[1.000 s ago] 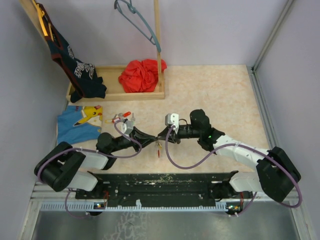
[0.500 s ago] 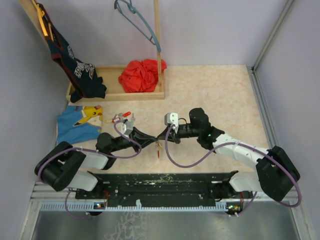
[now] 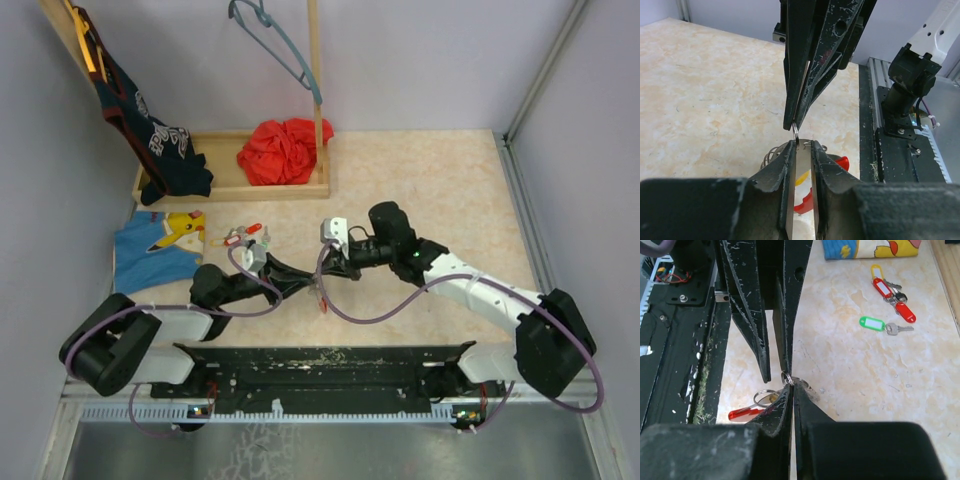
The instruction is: Put the keys on the keyring
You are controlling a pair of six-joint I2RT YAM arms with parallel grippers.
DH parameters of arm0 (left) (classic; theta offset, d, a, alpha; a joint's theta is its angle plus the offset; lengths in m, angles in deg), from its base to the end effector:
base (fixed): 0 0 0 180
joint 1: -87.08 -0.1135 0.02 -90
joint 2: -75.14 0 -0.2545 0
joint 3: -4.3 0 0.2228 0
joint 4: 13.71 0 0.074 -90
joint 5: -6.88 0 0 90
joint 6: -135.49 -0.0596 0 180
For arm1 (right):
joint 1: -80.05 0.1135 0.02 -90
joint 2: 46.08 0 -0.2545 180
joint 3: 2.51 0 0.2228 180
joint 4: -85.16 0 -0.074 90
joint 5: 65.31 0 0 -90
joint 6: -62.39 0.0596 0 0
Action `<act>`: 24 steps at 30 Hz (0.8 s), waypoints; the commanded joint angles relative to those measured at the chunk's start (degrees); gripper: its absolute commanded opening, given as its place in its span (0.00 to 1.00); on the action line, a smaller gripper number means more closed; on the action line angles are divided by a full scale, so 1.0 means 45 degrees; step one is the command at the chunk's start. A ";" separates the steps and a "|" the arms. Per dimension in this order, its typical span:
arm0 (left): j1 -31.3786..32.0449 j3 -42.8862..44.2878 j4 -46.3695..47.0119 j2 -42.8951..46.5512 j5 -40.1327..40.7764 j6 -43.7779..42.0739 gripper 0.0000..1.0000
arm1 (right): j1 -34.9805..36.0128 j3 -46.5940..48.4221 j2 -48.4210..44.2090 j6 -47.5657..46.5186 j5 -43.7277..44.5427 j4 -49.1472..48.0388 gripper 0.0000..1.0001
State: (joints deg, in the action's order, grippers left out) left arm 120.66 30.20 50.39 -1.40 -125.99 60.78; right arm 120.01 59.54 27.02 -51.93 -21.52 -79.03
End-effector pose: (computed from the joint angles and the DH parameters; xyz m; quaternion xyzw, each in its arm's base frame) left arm 0.1579 -0.1535 0.2161 0.3749 0.5236 -0.5084 0.5717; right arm 0.1774 0.2048 0.2622 -0.5909 0.5543 0.3968 0.4316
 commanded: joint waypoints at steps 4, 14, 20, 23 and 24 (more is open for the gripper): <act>-0.0061 0.0478 -0.2337 0.0943 0.0274 -0.1125 0.26 | 0.0501 0.2027 0.0235 -0.1684 0.1233 0.3020 0.00; -0.0061 0.1087 -0.4204 0.1486 0.0387 -0.1637 0.25 | 0.1656 0.3215 0.0745 -0.2330 0.3430 0.4629 0.00; -0.0058 0.1252 -0.4985 0.1596 0.0152 -0.1989 0.18 | 0.1817 0.3560 0.0761 -0.2403 0.3666 0.4980 0.00; -0.0061 0.1360 -0.5188 0.1619 0.0015 -0.2072 0.17 | 0.1890 0.3726 0.0792 -0.2442 0.3687 0.5129 0.00; -0.0061 0.1398 -0.5208 0.1598 -0.0028 -0.2087 0.16 | 0.1918 0.3778 0.0822 -0.2462 0.3693 0.5197 0.00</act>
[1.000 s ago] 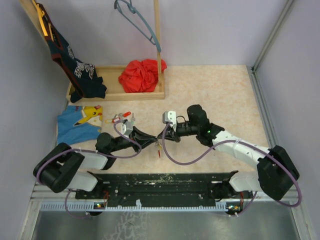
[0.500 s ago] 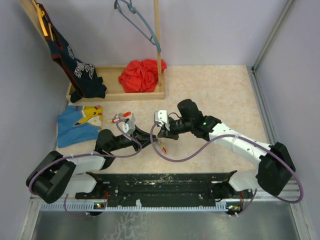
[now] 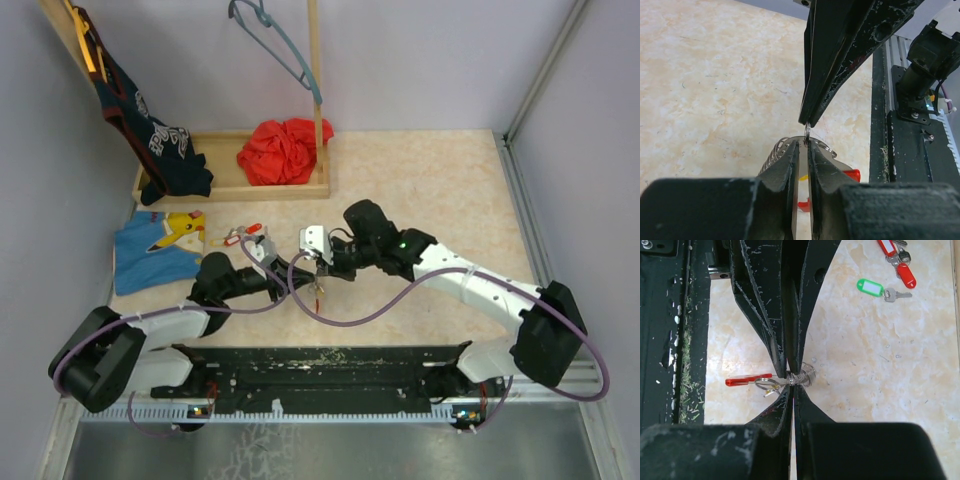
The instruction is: Put the keys on the keyring
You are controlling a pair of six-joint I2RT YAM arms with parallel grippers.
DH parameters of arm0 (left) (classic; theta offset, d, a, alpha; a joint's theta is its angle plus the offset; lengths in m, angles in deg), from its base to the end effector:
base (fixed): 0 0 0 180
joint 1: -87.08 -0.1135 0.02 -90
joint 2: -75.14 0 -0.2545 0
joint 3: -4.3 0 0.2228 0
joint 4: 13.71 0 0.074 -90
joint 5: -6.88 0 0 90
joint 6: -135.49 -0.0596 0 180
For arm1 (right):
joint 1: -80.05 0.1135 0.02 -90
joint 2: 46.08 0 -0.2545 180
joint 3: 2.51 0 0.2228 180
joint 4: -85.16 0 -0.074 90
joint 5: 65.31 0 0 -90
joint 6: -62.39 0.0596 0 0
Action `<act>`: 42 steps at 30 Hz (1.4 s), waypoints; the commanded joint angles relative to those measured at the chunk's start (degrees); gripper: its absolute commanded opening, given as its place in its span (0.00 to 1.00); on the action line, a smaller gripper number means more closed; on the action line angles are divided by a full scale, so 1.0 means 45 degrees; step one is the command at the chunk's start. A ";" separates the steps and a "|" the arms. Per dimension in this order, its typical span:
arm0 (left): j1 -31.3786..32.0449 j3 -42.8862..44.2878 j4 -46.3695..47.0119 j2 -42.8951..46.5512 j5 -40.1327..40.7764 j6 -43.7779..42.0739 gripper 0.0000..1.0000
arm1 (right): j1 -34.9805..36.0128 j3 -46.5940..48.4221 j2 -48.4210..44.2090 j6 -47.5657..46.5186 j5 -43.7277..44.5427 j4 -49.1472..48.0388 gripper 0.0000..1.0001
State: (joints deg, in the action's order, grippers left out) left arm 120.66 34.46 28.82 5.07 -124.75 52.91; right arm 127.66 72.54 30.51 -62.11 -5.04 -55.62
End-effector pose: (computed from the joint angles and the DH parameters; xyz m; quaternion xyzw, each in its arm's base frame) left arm 0.1635 -0.1561 0.2152 0.3964 0.5708 -0.4666 0.5471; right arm 0.1662 0.2260 0.2730 -0.6577 0.5924 0.2777 0.3734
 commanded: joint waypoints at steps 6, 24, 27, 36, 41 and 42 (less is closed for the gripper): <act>-0.0061 0.0680 -0.0412 0.0052 -0.0565 -0.0286 0.16 | 0.0340 0.1049 0.0202 -0.0293 0.0129 0.0192 0.00; -0.0070 -0.0088 0.1056 0.0219 -0.0237 -0.0096 0.00 | -0.0466 -0.0371 -0.1011 0.0871 -0.1041 -0.1760 0.19; -0.0079 -0.0304 0.1695 0.0237 -0.0202 0.0072 0.00 | -0.1196 -0.1088 -0.1398 0.1379 -0.2504 -0.2837 0.22; -0.0100 -0.0525 0.2659 0.0120 -0.0289 0.0374 0.00 | -0.1711 -0.2597 -0.1419 0.1729 -0.3763 -0.4670 0.26; -0.0100 -0.0615 0.3003 0.0099 -0.0386 0.0494 0.00 | -0.1741 -0.2928 -0.1203 0.1862 -0.4065 -0.5372 0.26; -0.0100 -0.0615 0.3055 0.0083 -0.0423 0.0516 0.00 | -0.1749 -0.2952 -0.1126 0.1866 -0.4108 -0.5455 0.25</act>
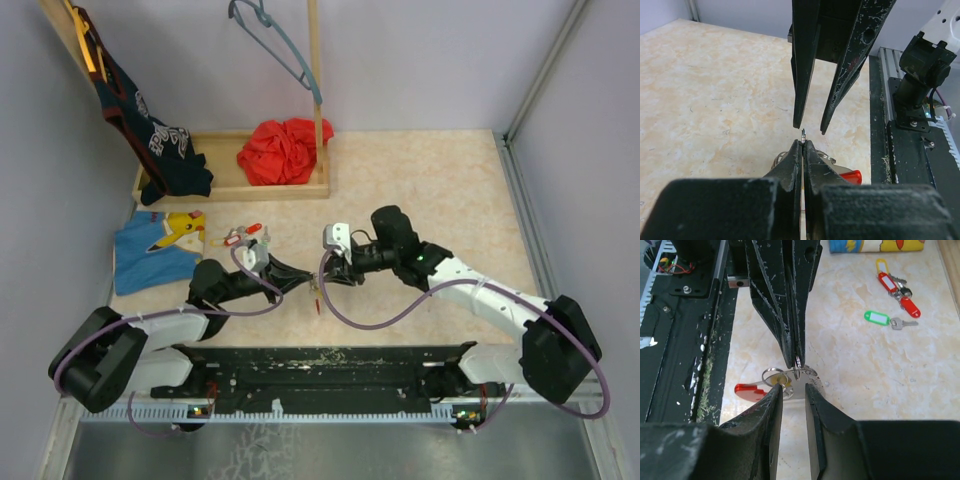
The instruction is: Put the keys on the keyring
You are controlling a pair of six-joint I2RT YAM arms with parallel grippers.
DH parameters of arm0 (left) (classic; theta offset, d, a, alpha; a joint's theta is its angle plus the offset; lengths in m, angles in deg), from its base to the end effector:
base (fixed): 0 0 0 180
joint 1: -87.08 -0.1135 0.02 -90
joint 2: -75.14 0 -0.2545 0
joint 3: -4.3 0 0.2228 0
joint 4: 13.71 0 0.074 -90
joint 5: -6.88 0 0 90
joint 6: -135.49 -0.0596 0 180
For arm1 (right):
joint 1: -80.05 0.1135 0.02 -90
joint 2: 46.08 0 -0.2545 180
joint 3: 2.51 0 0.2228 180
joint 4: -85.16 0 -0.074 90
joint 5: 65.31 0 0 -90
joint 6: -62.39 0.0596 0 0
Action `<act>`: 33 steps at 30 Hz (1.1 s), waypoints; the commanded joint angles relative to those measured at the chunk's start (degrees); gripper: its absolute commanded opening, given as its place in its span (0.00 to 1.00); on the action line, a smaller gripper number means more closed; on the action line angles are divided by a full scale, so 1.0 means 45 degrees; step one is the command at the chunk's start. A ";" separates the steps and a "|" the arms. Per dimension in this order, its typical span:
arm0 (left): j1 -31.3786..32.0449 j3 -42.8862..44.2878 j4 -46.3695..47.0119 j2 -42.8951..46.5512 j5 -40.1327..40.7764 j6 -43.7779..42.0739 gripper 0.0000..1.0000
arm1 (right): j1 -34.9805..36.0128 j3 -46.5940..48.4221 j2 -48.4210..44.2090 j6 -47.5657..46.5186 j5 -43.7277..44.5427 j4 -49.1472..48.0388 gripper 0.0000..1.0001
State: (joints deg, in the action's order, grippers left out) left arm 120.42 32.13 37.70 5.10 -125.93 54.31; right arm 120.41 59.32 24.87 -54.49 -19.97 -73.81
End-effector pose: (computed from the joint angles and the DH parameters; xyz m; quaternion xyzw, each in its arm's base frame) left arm 0.1568 -0.1516 0.2218 0.3997 0.5306 -0.4757 0.5765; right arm 0.1691 0.1987 0.2603 -0.6017 0.5626 0.3812 0.4196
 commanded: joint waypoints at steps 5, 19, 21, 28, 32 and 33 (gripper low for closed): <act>-0.0046 -0.0104 0.1305 0.0012 -0.0291 0.0293 0.00 | -0.0140 -0.0016 0.0405 0.0348 -0.1090 -0.1873 0.24; -0.0046 -0.0193 0.1502 -0.0095 -0.0439 0.0377 0.00 | -0.0141 0.0378 0.0833 0.0310 -0.1456 -0.1582 0.01; -0.0036 -0.0178 0.1356 -0.0099 -0.0415 0.0281 0.00 | -0.0139 0.0592 0.0840 0.0148 -0.1389 -0.1144 0.00; -0.0046 0.0100 -0.0790 0.0490 -0.0112 -0.0721 0.13 | 0.0024 0.1775 0.0855 -0.0871 -0.0271 0.1427 0.00; -0.0041 0.0254 -0.1960 0.0898 0.0056 -0.1159 0.19 | 0.0594 0.2389 0.0990 -0.1345 0.1046 0.2699 0.00; -0.0043 0.0278 -0.2071 0.0965 0.0069 -0.1208 0.20 | 0.0759 0.2545 0.1058 -0.1442 0.1384 0.2970 0.00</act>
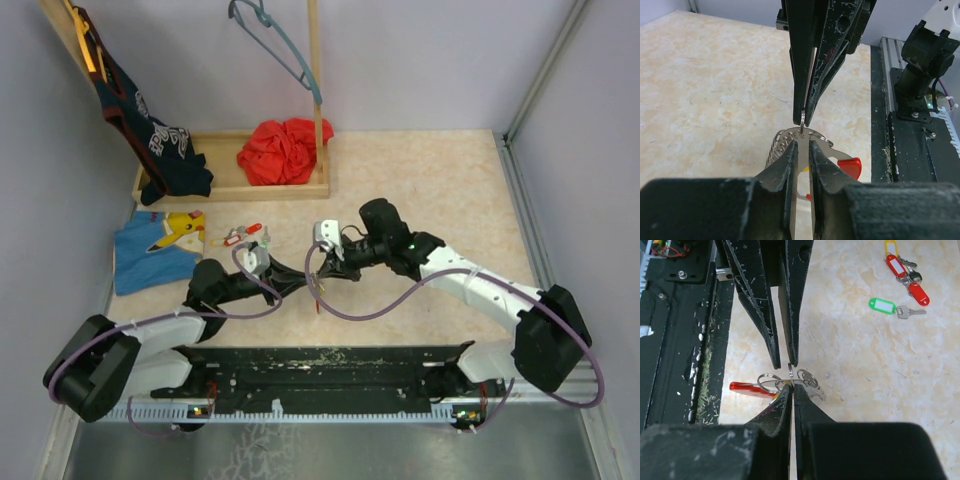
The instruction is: Put the keys on the keyring
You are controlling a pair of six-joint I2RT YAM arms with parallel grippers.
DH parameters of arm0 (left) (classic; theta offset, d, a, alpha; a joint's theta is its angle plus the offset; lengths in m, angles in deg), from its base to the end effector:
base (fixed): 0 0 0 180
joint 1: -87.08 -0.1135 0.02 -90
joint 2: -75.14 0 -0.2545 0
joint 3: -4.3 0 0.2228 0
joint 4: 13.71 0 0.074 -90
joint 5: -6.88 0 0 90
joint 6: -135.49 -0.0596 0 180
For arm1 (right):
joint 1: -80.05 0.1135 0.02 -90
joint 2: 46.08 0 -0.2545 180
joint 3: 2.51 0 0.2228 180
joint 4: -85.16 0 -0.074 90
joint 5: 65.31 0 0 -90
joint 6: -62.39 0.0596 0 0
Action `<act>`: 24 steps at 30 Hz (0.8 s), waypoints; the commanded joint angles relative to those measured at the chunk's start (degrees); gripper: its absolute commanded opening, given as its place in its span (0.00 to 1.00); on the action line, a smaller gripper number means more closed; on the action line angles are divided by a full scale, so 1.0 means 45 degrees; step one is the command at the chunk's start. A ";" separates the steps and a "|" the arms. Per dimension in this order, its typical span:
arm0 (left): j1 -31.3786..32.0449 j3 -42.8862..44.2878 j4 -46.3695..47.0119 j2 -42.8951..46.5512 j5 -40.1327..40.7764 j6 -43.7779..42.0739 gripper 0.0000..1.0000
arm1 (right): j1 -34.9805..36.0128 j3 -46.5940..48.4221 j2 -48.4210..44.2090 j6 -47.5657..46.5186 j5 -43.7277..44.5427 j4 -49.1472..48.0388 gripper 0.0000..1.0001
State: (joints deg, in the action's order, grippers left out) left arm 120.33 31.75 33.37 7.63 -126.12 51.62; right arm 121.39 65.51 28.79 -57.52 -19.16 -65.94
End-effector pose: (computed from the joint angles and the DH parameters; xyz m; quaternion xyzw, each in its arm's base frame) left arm 0.1532 -0.1491 0.2196 0.4114 0.5348 -0.4634 0.5744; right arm 0.1752 0.2092 0.2643 -0.6193 0.5720 0.3728 0.3878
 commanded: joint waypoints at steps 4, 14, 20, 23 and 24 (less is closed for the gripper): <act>-0.0010 0.0436 -0.1277 0.0535 0.0022 -0.0649 0.23 | 0.1252 0.1929 0.0524 -0.1108 0.2526 0.2335 0.00; -0.0002 0.0528 -0.1276 0.0369 -0.0618 -0.0658 0.24 | 0.1822 0.2872 0.0870 -0.1338 0.3793 0.3528 0.00; -0.0007 0.0771 -0.1282 0.0077 -0.0973 -0.0563 0.24 | 0.2017 0.3296 0.1129 -0.1453 0.4087 0.4045 0.00; 0.0011 0.0853 -0.1258 -0.0067 -0.1057 -0.0539 0.24 | 0.2117 0.3510 0.1246 -0.1504 0.4279 0.4256 0.00; 0.0012 0.0869 -0.1262 -0.0132 -0.1094 -0.0532 0.23 | 0.2148 0.3560 0.1276 -0.1525 0.4314 0.4305 0.00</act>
State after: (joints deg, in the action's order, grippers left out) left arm 120.35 33.96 27.40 8.00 -129.12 49.50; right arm 129.98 77.57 33.99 -63.51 -0.59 -46.77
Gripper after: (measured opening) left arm 0.238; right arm 0.009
